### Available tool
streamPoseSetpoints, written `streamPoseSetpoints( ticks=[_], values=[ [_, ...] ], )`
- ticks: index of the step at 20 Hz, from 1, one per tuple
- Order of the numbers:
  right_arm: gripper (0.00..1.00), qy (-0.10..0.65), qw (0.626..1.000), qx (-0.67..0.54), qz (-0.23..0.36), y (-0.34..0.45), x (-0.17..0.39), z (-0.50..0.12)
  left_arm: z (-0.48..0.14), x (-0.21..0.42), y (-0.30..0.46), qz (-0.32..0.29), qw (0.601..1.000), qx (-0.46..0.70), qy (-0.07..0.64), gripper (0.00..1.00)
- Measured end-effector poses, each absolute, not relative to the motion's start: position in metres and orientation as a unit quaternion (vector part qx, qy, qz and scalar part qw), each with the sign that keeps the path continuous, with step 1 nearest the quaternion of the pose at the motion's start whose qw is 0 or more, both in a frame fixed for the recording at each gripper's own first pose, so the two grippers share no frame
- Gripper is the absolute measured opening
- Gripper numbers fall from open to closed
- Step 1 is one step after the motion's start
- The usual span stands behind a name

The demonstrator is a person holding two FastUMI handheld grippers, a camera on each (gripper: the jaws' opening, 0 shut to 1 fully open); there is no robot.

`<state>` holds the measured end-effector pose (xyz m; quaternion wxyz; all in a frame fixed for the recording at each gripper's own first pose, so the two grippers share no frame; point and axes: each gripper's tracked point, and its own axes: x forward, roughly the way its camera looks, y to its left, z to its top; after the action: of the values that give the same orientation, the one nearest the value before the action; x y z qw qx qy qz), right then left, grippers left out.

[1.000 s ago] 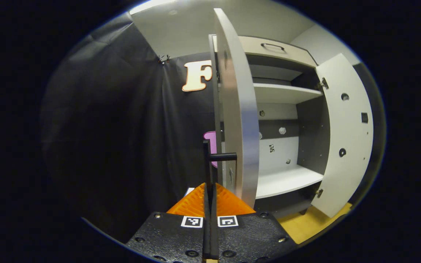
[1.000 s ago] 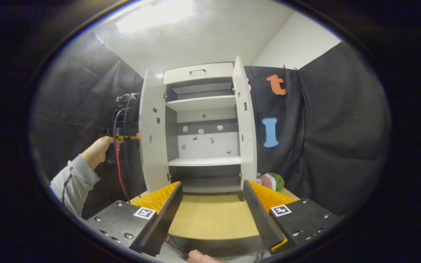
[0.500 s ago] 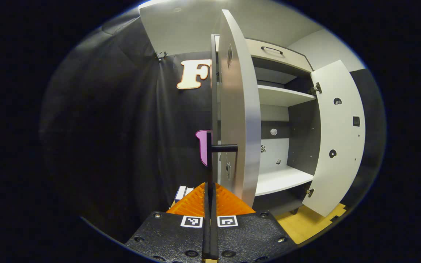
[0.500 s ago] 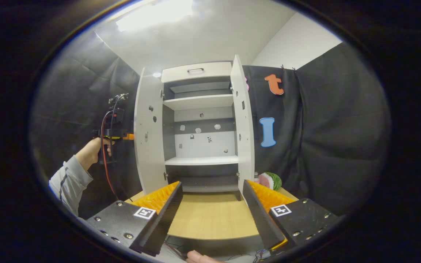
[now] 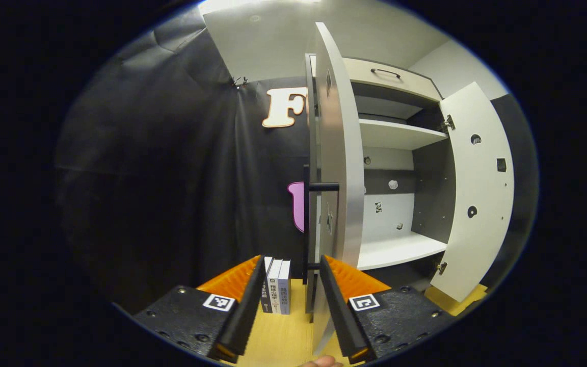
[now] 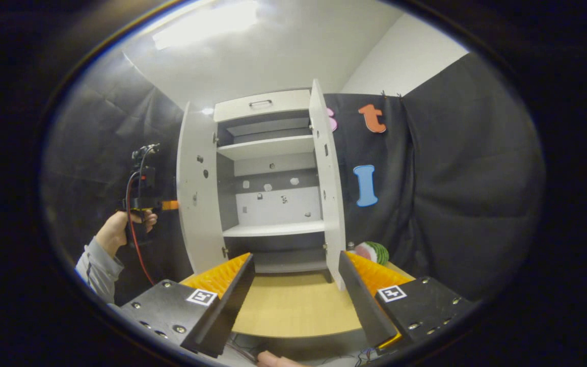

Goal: Open the right door of the double-door shoe cabinet with the right hand, and open the left door with the left hand.

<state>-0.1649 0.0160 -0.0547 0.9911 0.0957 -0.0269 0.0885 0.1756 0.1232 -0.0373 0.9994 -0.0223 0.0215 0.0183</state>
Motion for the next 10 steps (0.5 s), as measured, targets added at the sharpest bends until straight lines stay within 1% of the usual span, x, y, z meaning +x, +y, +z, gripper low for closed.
streamPoseSetpoints(
  ticks=[1,3,4,5,8,10],
  values=[
    [0.98,-0.027,0.991,0.095,0.086,0.015,-0.163,-0.055,-0.036,0.170,0.125,0.023,0.999,-0.023,0.017,0.77],
    [0.98,-0.025,0.992,0.092,0.085,0.017,-0.162,-0.057,-0.027,0.152,0.124,0.024,0.999,-0.030,-0.008,0.82],
    [0.98,-0.024,0.992,0.089,0.084,0.018,-0.162,-0.058,-0.026,0.141,0.122,0.023,0.999,-0.035,-0.013,0.87],
    [0.98,-0.023,0.993,0.085,0.081,0.019,-0.160,-0.059,-0.026,0.130,0.120,0.027,0.999,-0.040,-0.017,0.94],
    [0.98,-0.023,0.994,0.070,0.075,0.025,-0.156,-0.057,-0.027,0.088,0.117,0.042,0.998,-0.037,-0.019,0.96],
    [0.98,-0.025,0.995,0.067,0.076,0.031,-0.154,-0.054,-0.021,0.060,0.105,0.034,0.998,-0.055,-0.025,0.96]
  ],
)
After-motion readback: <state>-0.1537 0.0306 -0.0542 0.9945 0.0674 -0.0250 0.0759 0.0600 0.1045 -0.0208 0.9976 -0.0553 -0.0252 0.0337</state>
